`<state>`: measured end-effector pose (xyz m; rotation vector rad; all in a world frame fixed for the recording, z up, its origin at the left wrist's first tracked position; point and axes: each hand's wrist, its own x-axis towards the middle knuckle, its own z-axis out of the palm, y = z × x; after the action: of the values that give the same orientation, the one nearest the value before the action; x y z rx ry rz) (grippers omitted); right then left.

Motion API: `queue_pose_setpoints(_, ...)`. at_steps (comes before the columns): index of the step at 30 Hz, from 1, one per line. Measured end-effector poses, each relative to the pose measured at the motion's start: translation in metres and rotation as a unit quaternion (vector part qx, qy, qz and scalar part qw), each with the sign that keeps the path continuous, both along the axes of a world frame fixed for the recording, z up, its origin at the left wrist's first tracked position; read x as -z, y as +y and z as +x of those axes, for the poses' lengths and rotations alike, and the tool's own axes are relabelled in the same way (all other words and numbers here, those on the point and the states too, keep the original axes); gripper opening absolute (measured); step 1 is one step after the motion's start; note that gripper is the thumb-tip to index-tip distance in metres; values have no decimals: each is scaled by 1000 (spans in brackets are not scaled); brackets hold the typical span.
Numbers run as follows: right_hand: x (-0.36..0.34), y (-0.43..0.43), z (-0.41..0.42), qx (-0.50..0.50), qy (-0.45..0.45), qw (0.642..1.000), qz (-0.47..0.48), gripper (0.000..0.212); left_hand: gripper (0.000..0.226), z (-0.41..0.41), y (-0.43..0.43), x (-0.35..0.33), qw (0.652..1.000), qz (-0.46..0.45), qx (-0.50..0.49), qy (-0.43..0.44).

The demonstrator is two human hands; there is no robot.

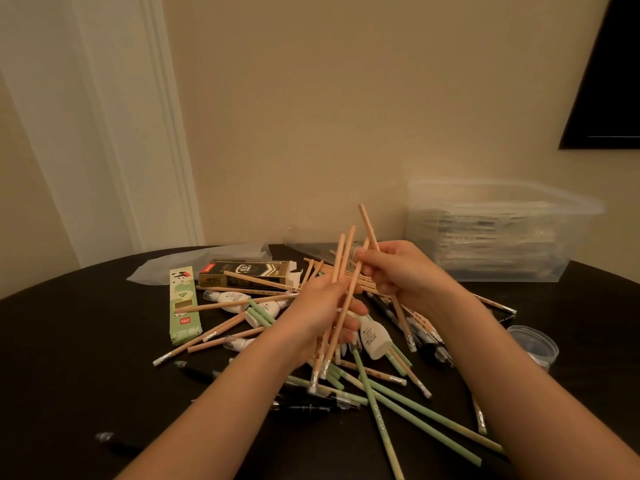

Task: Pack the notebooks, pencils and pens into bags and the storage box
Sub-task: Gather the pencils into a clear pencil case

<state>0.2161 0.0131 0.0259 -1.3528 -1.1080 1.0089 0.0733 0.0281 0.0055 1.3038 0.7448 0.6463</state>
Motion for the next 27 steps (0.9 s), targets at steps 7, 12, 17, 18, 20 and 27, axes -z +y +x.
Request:
queue_pose_setpoints(7,0,1,-4,24,143,989,26,22,20,-5,8,0,996,-33,-29,-76)
queue_pose_setpoints(12,6,-2,-11,-11,-57,998,-30,32,25,-9,13,-2,993,-9,-75,-91)
queue_pose_setpoints(17,12,-1,-23,-86,-142,986,-16,31,21,-9,13,0,995,-50,-30,-76)
queue_pose_setpoints(18,12,-2,-23,-91,-154,984,-6,30,20,-9,15,1,995,-58,-32,-79)
queue_pose_setpoints(20,12,-3,-22,-84,-161,983,9,24,21,-11,19,1,993,-67,-54,-78)
queue_pose_setpoints(27,27,3,-2,23,-337,940,-50,12,29,-18,28,3,985,-104,-119,-77)
